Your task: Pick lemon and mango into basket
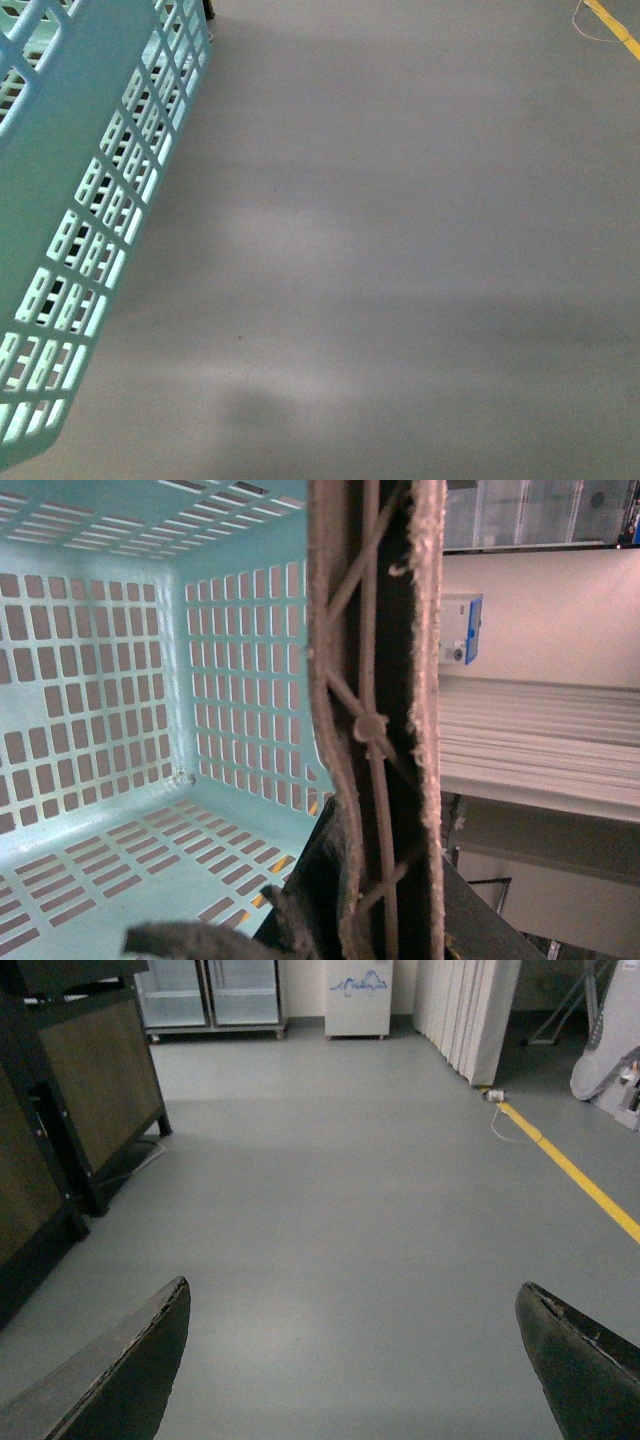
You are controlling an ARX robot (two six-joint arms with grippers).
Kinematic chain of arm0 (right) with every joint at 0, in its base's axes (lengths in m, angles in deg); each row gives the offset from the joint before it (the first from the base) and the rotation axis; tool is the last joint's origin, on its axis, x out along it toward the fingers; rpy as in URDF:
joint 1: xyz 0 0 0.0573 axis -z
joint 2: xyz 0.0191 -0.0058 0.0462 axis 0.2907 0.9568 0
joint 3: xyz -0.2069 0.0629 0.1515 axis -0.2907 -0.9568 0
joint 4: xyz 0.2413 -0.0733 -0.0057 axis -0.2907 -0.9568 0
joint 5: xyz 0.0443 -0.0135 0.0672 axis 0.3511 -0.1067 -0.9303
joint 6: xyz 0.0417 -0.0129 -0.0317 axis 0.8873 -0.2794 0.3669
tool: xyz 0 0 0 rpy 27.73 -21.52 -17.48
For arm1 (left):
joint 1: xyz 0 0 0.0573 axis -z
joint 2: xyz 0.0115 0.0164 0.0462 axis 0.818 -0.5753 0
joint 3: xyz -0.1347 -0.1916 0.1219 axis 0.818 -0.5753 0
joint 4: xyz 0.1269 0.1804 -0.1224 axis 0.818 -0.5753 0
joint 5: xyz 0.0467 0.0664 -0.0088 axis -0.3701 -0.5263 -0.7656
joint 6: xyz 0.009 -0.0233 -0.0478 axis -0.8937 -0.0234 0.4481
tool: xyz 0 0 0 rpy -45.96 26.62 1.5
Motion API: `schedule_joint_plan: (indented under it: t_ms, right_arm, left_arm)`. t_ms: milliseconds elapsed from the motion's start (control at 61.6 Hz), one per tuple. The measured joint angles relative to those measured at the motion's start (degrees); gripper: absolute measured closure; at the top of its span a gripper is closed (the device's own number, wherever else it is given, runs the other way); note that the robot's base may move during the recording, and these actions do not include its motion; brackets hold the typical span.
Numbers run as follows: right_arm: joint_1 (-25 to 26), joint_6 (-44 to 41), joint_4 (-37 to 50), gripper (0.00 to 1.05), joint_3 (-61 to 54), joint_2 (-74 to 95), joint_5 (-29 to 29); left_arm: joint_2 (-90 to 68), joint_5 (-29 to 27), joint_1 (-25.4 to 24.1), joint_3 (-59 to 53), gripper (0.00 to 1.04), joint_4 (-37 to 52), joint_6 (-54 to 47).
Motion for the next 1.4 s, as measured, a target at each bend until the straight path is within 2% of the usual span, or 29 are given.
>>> schedule_joint_plan:
  t_ms: [1396]
  right_arm:
    - [0.00, 0.00, 0.04, 0.09, 0.00, 0.00, 0.04]
  left_arm:
    - [0.00, -0.04, 0.00, 0.00, 0.99, 0.00, 0.00]
